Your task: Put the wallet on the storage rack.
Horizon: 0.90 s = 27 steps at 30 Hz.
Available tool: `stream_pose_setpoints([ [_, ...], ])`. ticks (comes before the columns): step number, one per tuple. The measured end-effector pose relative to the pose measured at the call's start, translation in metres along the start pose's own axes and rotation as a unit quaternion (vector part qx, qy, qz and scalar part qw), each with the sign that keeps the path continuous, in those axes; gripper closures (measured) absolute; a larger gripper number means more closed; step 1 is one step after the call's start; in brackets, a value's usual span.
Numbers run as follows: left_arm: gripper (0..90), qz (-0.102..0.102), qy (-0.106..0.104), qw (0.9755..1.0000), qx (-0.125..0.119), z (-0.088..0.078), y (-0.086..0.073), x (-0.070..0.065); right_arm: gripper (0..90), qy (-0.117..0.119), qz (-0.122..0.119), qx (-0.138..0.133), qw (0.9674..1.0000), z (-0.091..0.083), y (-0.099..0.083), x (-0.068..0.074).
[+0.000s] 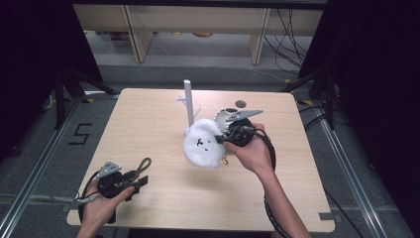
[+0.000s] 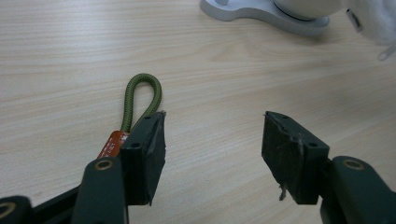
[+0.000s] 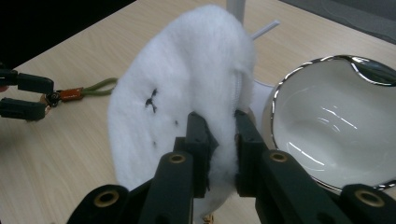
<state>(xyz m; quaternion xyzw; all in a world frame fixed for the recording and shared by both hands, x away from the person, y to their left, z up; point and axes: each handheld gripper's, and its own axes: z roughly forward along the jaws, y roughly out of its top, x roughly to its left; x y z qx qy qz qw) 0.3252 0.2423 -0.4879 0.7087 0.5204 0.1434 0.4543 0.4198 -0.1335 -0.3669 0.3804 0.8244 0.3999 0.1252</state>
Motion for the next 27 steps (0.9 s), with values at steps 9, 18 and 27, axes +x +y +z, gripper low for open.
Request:
stream_pose_setpoints([
  [9,38.8,0.002,0.003,1.0000,0.003,0.000,0.000,0.000,80.2,-0.006,0.004,-0.008,0.9999,-0.015,0.006,-0.011],
  [18,38.7,0.000,0.002,1.0000,0.000,-0.001,-0.001,0.002,80.3,-0.022,0.012,-0.027,0.9993,-0.020,0.013,-0.021],
  [27,38.7,-0.003,0.009,1.0000,-0.001,-0.003,0.000,0.003,80.2,-0.034,0.024,-0.041,0.9983,-0.022,0.023,-0.033],
])
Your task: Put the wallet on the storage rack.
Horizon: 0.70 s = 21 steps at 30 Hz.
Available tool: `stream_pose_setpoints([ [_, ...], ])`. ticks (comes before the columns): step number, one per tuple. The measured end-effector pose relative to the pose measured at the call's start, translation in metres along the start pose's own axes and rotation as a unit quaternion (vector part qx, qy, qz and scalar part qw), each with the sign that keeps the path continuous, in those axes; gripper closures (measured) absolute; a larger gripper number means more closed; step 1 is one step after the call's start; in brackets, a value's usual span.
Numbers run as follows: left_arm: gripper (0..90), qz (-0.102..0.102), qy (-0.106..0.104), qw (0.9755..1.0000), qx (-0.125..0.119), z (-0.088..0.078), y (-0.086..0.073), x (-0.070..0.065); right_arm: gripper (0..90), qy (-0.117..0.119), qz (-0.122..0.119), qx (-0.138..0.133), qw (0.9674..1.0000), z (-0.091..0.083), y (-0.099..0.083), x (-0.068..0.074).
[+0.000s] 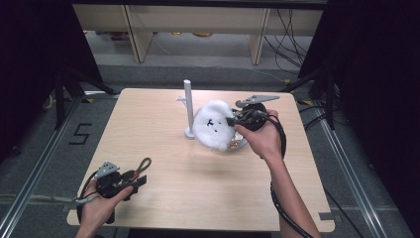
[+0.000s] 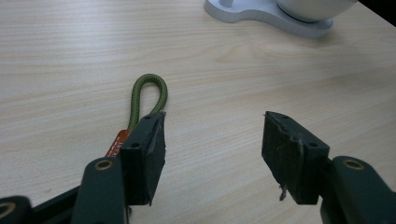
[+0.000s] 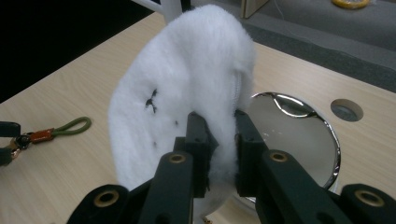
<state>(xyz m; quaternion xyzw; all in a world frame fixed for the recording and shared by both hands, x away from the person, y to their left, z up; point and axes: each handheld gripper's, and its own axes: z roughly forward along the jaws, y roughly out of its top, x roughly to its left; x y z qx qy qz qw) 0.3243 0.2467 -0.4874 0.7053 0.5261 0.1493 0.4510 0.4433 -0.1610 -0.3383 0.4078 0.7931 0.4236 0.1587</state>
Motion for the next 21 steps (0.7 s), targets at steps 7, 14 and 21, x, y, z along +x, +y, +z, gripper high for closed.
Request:
stream_pose_setpoints([
  [7,38.7,0.000,-0.005,1.0000,-0.004,0.001,-0.001,0.001,80.2,-0.013,-0.004,-0.012,0.9998,0.000,0.007,-0.008],
  [14,38.7,0.000,0.000,1.0000,0.000,0.000,-0.001,0.002,80.2,-0.016,0.018,-0.024,0.9994,0.004,0.010,-0.016],
  [21,38.6,-0.003,-0.006,1.0000,-0.002,0.002,-0.003,0.002,80.1,-0.033,0.030,-0.041,0.9982,0.013,0.011,-0.030],
])
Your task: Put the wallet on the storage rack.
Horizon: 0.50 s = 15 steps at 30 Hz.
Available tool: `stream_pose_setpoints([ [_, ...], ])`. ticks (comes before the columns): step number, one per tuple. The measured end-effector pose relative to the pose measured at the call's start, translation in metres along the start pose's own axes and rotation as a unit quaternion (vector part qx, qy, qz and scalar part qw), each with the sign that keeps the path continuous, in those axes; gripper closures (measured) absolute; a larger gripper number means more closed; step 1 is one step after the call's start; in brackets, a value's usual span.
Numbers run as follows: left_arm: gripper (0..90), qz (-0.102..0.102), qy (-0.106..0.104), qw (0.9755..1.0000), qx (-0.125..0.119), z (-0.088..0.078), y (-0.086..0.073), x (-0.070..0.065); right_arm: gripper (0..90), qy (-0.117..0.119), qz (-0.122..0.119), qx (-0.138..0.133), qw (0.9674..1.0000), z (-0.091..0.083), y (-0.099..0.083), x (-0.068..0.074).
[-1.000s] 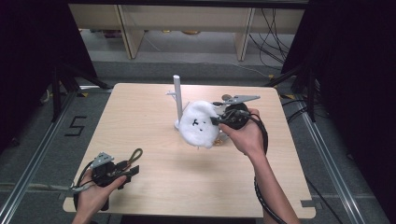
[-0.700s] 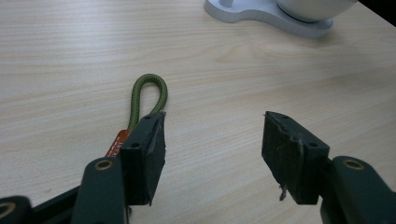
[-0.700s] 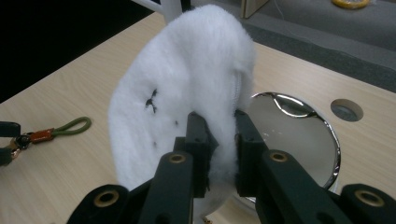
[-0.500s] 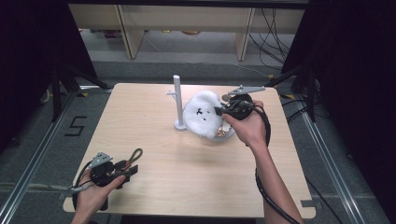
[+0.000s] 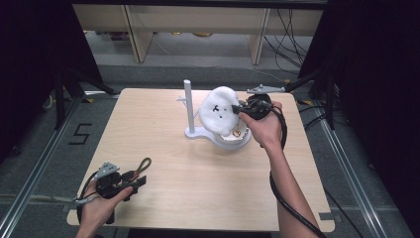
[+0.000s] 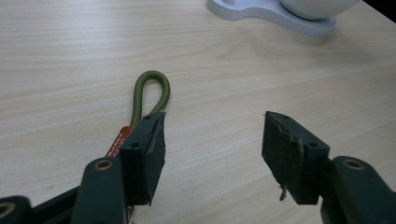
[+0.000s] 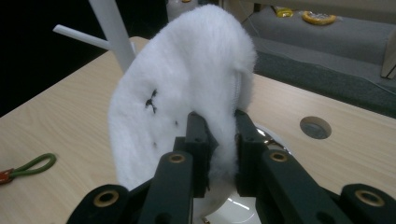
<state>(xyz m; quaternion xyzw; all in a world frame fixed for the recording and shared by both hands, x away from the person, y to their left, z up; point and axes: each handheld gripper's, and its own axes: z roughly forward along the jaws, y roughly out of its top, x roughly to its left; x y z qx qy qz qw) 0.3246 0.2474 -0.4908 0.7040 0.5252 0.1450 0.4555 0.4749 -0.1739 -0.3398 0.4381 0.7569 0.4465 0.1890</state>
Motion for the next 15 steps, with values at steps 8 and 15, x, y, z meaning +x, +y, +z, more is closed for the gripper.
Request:
stream_pose_setpoints([
  [8,38.5,0.000,0.005,1.0000,0.001,-0.001,0.000,0.001,80.1,-0.023,0.010,-0.015,0.9996,0.013,-0.005,-0.016],
  [15,38.4,0.000,0.002,1.0000,0.001,0.000,0.000,0.001,80.0,-0.037,0.015,-0.025,0.9989,0.024,-0.015,-0.025],
])
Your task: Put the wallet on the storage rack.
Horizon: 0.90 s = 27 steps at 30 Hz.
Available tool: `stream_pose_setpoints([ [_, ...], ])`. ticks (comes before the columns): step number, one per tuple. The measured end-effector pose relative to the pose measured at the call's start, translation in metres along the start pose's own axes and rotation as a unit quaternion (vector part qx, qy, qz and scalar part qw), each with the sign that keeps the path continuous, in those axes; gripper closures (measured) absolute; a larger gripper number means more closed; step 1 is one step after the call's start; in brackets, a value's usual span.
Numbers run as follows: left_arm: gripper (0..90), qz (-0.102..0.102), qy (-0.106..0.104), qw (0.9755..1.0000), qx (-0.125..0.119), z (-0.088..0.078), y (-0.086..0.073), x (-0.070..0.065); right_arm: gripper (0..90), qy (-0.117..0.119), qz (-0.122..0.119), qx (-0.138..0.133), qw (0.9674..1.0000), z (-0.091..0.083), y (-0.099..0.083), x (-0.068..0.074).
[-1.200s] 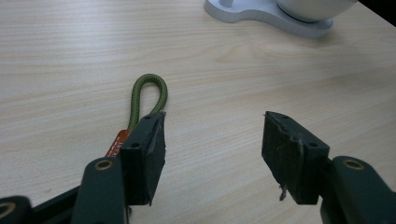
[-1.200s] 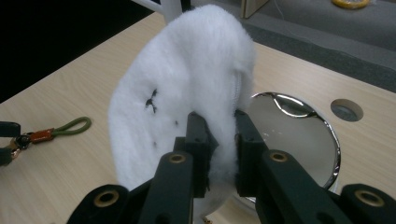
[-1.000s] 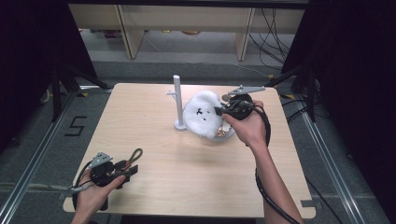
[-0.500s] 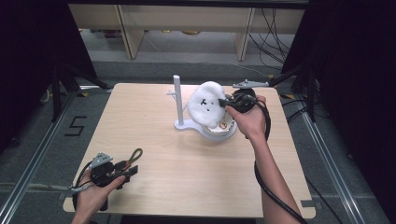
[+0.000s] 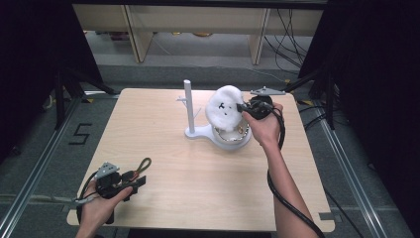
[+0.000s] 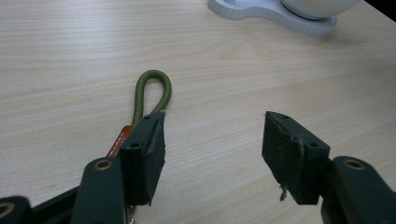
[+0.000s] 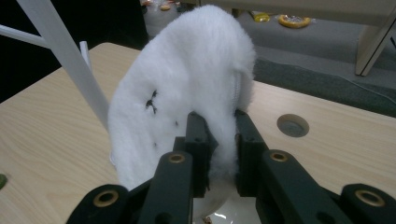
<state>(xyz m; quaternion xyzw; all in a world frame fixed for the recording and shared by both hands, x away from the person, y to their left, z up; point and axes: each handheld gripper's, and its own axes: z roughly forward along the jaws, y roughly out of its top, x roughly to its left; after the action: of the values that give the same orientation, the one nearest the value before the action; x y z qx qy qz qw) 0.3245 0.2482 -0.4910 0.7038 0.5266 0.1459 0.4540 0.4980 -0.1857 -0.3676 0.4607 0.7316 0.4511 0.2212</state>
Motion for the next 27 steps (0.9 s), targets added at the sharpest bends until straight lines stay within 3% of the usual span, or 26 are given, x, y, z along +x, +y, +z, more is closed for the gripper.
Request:
stream_pose_setpoints([
  [1,38.4,0.001,0.000,1.0000,0.000,0.000,0.000,0.000,80.0,-0.004,0.007,0.000,1.0000,0.001,-0.001,0.001],
  [11,38.4,0.001,0.001,1.0000,-0.001,-0.001,0.001,0.000,79.9,-0.027,-0.009,-0.003,0.9996,0.012,-0.014,-0.002],
  [17,38.4,0.005,0.002,1.0000,0.000,-0.001,0.001,-0.001,79.8,-0.039,-0.038,0.010,0.9985,0.018,-0.022,-0.010],
  [22,38.4,0.004,-0.001,1.0000,-0.003,0.001,0.002,-0.001,79.8,-0.048,-0.035,0.020,0.9980,0.018,-0.026,-0.011],
  [25,38.4,0.005,0.001,1.0000,0.001,0.001,0.002,-0.003,79.8,-0.053,-0.065,0.023,0.9962,0.016,-0.026,-0.016],
  [27,38.4,0.008,0.003,1.0000,0.004,0.001,0.002,-0.003,79.8,-0.049,-0.066,0.036,0.9960,0.015,-0.028,-0.017],
])
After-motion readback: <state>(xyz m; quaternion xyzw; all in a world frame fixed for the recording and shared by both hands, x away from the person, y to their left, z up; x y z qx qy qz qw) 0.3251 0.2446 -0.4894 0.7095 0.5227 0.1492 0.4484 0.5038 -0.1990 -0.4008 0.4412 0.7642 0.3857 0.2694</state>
